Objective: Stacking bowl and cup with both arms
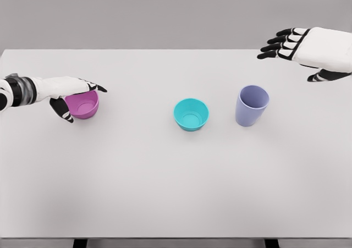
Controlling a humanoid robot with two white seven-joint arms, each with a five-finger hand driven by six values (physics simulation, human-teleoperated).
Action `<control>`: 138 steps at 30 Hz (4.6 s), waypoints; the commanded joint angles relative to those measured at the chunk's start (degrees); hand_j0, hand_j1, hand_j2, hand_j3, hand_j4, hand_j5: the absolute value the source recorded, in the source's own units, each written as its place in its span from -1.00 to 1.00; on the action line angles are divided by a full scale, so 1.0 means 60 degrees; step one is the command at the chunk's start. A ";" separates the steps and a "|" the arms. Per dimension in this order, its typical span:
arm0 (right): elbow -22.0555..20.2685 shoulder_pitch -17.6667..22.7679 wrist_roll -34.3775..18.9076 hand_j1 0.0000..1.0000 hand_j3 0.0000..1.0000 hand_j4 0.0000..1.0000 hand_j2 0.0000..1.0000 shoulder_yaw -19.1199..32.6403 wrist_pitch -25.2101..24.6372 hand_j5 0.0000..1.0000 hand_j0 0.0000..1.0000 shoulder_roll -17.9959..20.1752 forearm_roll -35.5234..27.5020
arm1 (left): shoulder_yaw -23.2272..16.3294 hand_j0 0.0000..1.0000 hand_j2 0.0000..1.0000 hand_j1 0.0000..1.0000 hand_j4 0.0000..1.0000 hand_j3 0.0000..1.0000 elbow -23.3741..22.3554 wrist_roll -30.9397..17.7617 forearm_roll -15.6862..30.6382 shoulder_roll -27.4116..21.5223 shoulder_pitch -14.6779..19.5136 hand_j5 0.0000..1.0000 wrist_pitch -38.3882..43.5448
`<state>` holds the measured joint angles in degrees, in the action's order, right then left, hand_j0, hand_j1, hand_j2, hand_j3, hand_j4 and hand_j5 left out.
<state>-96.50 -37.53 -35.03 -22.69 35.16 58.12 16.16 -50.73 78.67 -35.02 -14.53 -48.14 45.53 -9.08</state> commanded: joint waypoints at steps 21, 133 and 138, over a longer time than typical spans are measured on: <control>0.0000 0.0000 0.0005 1.00 1.00 1.00 1.00 0.0002 -0.0027 1.00 1.00 -0.0106 -0.0042 | 0.0018 0.53 0.53 0.53 0.53 0.53 -0.0075 0.0003 -0.0200 0.0099 0.0000 0.53 0.0019; 0.0000 0.0029 0.0005 1.00 1.00 1.00 1.00 0.0017 -0.0027 1.00 1.00 -0.0209 -0.0042 | -0.0729 0.35 0.35 0.35 0.35 0.35 0.1390 0.0003 -0.1943 0.4303 0.0571 0.35 0.0019; 0.0000 0.0029 0.0005 1.00 1.00 1.00 1.00 0.0017 -0.0027 1.00 1.00 -0.0209 -0.0042 | -0.0729 0.38 0.38 0.38 0.38 0.38 0.1390 0.0003 -0.1943 0.4288 0.0571 0.38 0.0005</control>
<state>-96.50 -37.35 -35.03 -22.61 35.16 56.81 16.17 -55.15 87.05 -35.03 -26.35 -22.38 48.96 -9.03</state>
